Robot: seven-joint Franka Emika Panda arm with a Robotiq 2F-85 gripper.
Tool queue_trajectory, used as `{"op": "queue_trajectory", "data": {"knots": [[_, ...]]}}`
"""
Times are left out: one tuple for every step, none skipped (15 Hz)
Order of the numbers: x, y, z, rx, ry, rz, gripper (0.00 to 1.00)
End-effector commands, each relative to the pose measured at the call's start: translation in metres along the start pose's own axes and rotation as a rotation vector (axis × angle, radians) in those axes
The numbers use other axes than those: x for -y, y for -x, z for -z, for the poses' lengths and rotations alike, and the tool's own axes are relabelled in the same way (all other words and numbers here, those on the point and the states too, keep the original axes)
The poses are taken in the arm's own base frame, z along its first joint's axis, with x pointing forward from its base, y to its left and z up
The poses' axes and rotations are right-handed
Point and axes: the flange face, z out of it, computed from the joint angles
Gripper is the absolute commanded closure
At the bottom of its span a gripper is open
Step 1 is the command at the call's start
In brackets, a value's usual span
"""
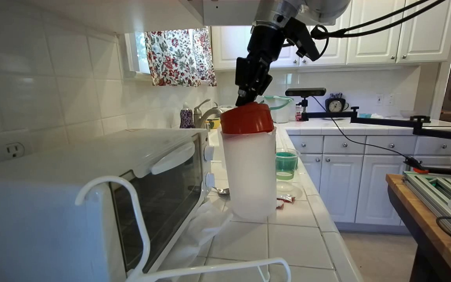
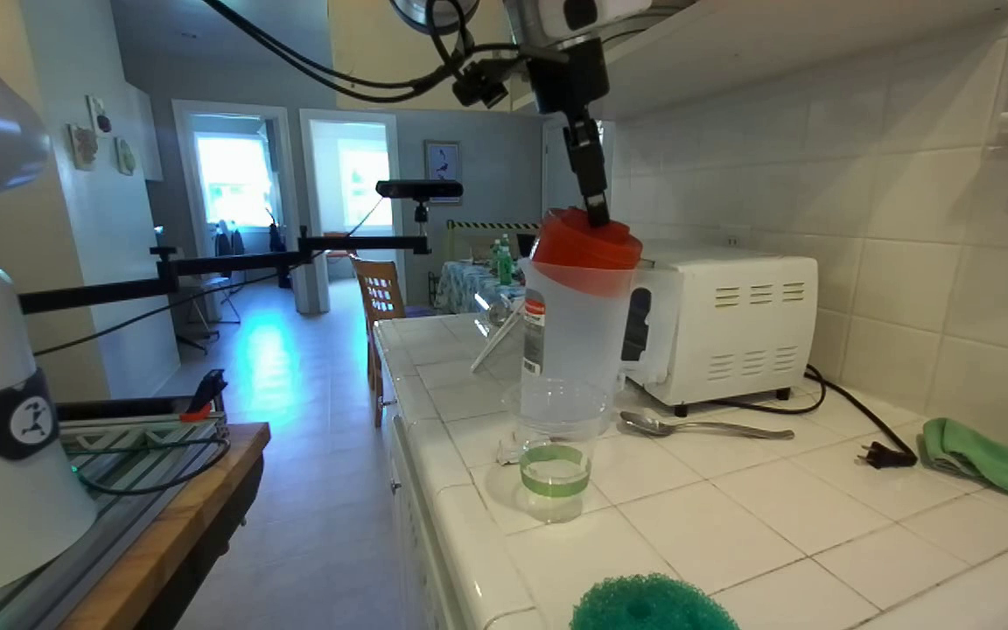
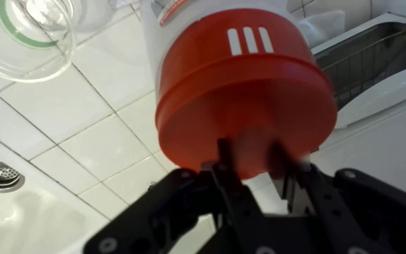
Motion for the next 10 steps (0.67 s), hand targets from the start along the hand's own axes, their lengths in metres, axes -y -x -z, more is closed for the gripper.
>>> {"op": "queue_trajectory", "data": {"knots": [[0.004,0.001,0.008,-0.011,-0.012,0.023,0.93],[0.006,0.003,0.011,-0.018,-0.012,0.030,0.93],[0.008,0.006,0.014,-0.028,-0.012,0.039,0.93],[0.010,0.008,0.017,-0.033,-0.013,0.047,0.93],[0.012,0.009,0.019,-0.041,-0.013,0.054,0.93],[0.014,0.011,0.023,-0.052,-0.009,0.063,0.93],[0.016,0.013,0.025,-0.061,-0.007,0.073,0.93],[0.017,0.015,0.026,-0.071,0.000,0.085,0.93],[0.017,0.017,0.027,-0.081,0.009,0.098,0.93],[0.017,0.018,0.026,-0.089,0.021,0.112,0.93]]}}
